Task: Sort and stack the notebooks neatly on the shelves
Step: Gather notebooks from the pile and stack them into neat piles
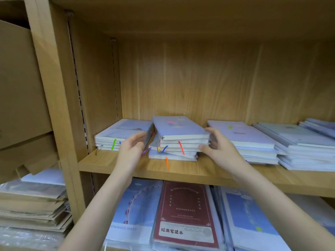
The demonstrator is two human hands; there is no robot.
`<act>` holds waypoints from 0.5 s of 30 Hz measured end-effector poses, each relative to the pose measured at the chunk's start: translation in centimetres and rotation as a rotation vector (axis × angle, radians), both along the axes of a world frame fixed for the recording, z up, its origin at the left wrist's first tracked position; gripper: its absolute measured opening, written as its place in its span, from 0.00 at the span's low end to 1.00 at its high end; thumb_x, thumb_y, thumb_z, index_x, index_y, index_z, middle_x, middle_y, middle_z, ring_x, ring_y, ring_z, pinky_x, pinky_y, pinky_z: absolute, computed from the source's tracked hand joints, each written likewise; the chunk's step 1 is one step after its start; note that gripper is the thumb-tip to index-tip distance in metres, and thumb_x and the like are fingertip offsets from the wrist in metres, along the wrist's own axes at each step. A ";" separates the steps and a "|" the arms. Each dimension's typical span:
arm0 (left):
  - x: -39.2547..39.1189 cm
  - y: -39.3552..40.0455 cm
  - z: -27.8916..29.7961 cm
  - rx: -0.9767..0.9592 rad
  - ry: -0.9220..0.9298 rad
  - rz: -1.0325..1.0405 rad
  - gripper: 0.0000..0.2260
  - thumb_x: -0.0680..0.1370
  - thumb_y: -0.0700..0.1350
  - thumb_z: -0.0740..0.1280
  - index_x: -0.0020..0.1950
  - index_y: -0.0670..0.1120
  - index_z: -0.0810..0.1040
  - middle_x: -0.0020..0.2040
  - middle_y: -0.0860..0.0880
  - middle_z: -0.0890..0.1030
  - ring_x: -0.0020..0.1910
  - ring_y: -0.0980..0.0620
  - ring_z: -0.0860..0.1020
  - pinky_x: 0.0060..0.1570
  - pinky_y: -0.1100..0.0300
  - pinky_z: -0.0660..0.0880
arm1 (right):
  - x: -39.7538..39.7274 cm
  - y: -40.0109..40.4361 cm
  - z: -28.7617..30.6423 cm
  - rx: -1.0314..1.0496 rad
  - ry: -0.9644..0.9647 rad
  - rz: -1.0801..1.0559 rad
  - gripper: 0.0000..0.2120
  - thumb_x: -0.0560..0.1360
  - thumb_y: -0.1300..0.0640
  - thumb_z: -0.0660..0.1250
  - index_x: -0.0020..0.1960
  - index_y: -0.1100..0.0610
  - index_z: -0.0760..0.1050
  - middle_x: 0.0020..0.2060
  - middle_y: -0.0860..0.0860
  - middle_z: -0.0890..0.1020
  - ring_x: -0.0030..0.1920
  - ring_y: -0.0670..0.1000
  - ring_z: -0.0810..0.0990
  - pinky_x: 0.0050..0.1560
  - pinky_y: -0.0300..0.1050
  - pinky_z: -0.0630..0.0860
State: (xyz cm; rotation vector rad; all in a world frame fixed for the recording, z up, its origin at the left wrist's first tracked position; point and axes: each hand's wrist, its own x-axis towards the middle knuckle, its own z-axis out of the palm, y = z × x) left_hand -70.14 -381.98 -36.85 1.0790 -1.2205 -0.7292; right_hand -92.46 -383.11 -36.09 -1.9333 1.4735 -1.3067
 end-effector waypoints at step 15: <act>-9.5 -0.9 -1.9 -0.517 -0.899 0.069 0.21 0.71 0.41 0.57 0.62 0.42 0.77 0.64 0.47 0.76 0.71 0.48 0.65 0.70 0.53 0.42 | -13.4 1.0 -0.4 -0.319 1.032 -0.269 0.39 0.62 0.44 0.77 0.68 0.55 0.69 0.64 0.52 0.75 0.64 0.56 0.73 0.67 0.53 0.64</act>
